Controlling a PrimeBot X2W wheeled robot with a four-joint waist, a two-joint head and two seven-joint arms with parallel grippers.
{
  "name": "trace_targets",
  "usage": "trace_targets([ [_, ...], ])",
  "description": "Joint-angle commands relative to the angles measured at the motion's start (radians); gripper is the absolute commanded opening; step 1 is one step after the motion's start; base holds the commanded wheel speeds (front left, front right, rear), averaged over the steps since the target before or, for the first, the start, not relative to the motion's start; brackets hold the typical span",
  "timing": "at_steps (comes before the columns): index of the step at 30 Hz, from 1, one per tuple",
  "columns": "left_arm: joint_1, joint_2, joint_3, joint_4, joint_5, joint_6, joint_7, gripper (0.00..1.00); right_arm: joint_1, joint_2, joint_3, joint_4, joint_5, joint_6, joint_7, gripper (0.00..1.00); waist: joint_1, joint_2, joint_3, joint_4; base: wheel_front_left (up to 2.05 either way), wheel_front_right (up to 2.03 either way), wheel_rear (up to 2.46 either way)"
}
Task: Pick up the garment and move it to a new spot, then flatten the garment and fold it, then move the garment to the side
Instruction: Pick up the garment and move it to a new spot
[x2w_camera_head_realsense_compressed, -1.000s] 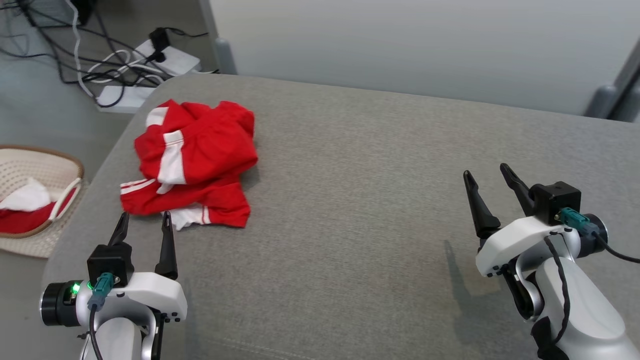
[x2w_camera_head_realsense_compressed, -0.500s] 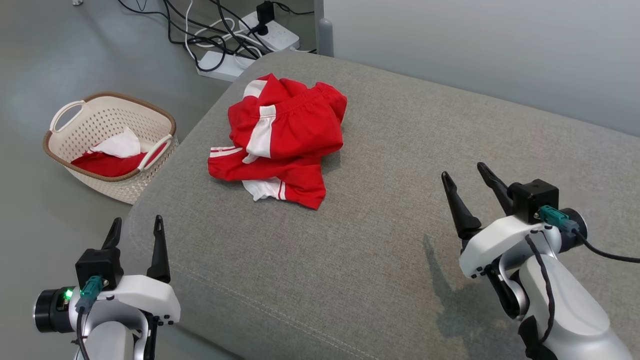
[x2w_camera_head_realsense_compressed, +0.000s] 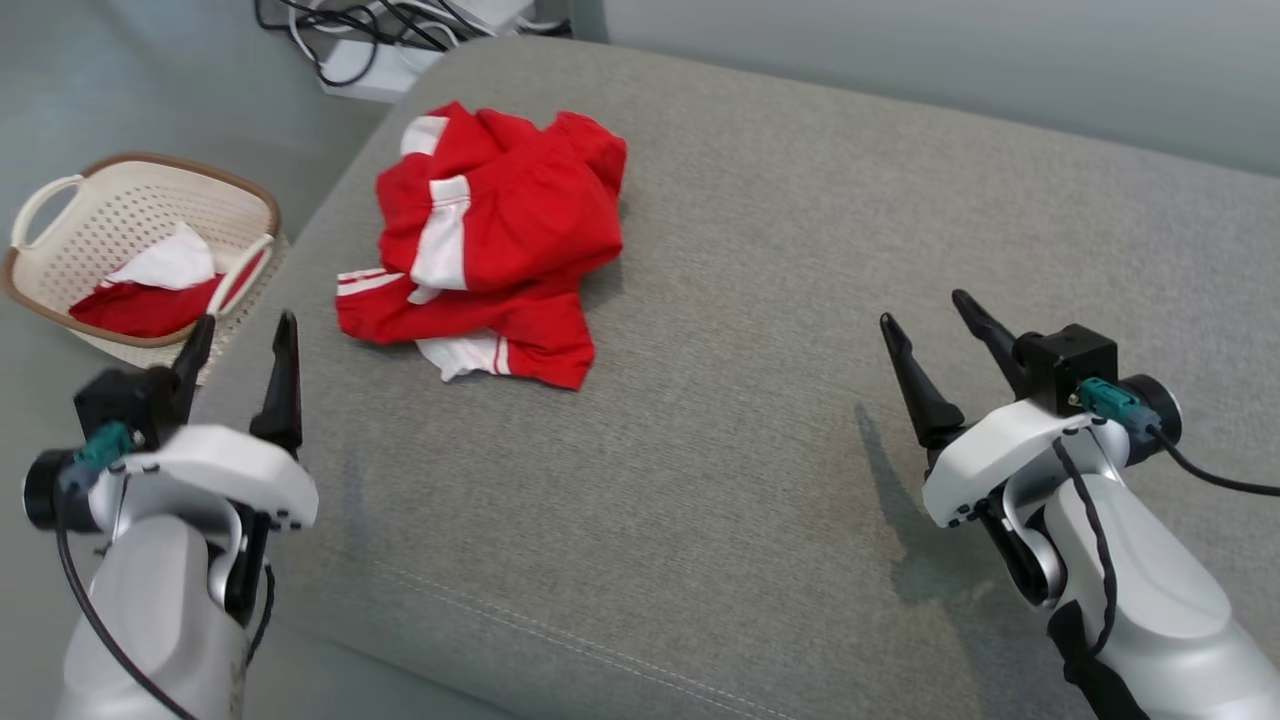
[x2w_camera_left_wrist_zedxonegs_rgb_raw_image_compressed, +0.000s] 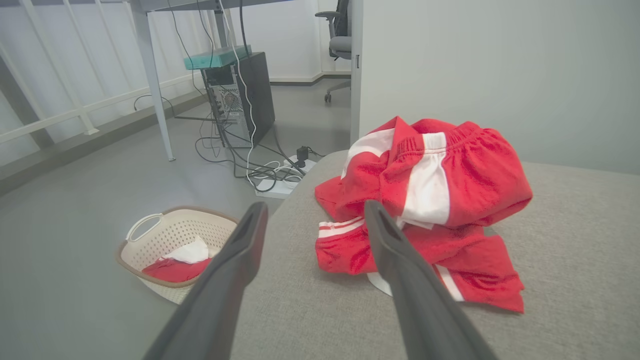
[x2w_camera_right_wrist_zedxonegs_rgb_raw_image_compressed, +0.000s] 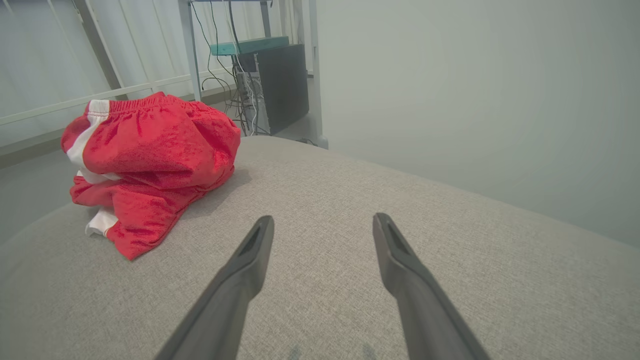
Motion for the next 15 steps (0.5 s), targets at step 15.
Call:
trace_targets([
  [15, -0.263, 0.305, -0.373, 0.098, -0.481, -0.007, -0.004, 1.00, -0.109, -0.035, 0.035, -0.064, 0.004, 0.007, -0.014, 1.00, 0.0000, 0.0000, 0.196, -0.193, 0.00, 0.00, 0.00],
])
